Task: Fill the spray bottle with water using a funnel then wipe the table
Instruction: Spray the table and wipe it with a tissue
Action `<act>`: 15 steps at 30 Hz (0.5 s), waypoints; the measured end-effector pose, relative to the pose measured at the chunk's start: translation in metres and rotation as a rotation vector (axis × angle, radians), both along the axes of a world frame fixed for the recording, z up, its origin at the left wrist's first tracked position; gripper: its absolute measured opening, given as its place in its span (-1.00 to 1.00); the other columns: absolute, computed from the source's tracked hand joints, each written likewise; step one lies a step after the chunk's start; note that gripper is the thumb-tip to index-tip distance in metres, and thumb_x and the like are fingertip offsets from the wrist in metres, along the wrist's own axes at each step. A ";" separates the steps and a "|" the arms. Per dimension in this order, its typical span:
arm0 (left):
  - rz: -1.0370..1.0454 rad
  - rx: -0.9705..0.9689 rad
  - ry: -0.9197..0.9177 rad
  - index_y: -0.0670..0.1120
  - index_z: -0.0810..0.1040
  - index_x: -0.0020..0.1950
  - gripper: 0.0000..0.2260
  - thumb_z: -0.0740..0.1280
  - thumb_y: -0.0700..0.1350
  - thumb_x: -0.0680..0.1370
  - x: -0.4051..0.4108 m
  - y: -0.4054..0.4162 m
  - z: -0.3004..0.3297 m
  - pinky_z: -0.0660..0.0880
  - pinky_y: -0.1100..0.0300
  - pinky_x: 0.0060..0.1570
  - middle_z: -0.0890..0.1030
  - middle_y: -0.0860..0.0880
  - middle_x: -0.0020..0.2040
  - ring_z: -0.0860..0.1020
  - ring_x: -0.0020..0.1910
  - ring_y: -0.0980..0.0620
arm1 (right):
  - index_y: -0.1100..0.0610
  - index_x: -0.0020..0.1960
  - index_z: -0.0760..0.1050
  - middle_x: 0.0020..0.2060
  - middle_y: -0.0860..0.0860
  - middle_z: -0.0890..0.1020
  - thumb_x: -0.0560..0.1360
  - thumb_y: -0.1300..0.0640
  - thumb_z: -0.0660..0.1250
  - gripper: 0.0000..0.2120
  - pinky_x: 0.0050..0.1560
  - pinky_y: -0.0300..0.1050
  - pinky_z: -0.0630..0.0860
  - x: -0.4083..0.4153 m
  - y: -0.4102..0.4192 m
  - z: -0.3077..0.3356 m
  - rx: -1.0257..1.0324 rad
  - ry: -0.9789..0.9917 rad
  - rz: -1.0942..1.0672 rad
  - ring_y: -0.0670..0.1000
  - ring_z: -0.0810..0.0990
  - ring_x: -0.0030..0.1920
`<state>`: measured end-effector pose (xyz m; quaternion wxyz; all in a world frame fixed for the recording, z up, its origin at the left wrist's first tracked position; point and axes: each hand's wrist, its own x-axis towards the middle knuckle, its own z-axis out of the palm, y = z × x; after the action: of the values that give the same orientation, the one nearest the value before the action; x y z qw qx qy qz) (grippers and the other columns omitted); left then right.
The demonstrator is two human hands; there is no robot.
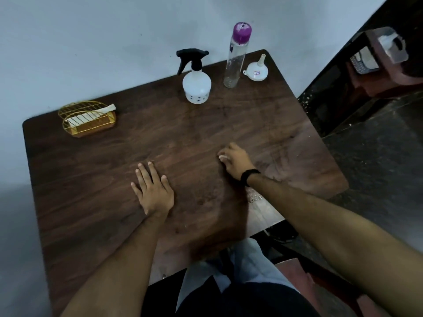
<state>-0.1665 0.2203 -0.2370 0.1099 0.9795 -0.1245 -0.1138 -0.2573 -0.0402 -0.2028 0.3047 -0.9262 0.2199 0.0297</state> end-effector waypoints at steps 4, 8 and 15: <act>0.032 0.020 0.102 -0.20 -0.01 0.61 -0.39 0.11 0.04 0.66 -0.004 -0.015 0.012 -0.04 -0.31 0.49 -0.03 -0.21 0.62 -0.03 0.60 -0.18 | 0.19 0.04 0.62 0.04 0.14 0.55 0.54 0.25 0.30 -0.85 0.12 -0.05 0.44 -0.044 0.071 0.014 0.091 -0.013 0.372 0.15 0.52 0.07; -0.219 0.006 0.049 -0.26 0.09 0.58 -0.35 0.05 0.11 0.61 -0.016 -0.025 0.014 0.01 -0.28 0.48 0.08 -0.20 0.61 0.07 0.59 -0.18 | 0.15 0.06 0.62 0.04 0.11 0.52 0.55 0.24 0.29 -0.84 0.06 -0.11 0.44 -0.064 0.087 0.023 0.146 0.015 0.458 0.10 0.53 0.01; -0.432 0.038 0.099 -0.22 -0.01 0.61 -0.23 -0.20 0.26 0.54 -0.052 -0.048 0.016 -0.05 -0.20 0.52 -0.04 -0.16 0.63 -0.03 0.61 -0.14 | 0.24 0.21 0.48 0.21 0.20 0.41 0.63 0.15 0.19 -0.77 0.04 0.05 0.43 -0.075 -0.013 0.016 -0.053 0.085 -0.360 0.25 0.46 0.03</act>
<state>-0.2188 0.1727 -0.2214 0.0703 0.9252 -0.3237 -0.1850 -0.3320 -0.0530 -0.1871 0.2709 -0.8776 0.3955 0.0081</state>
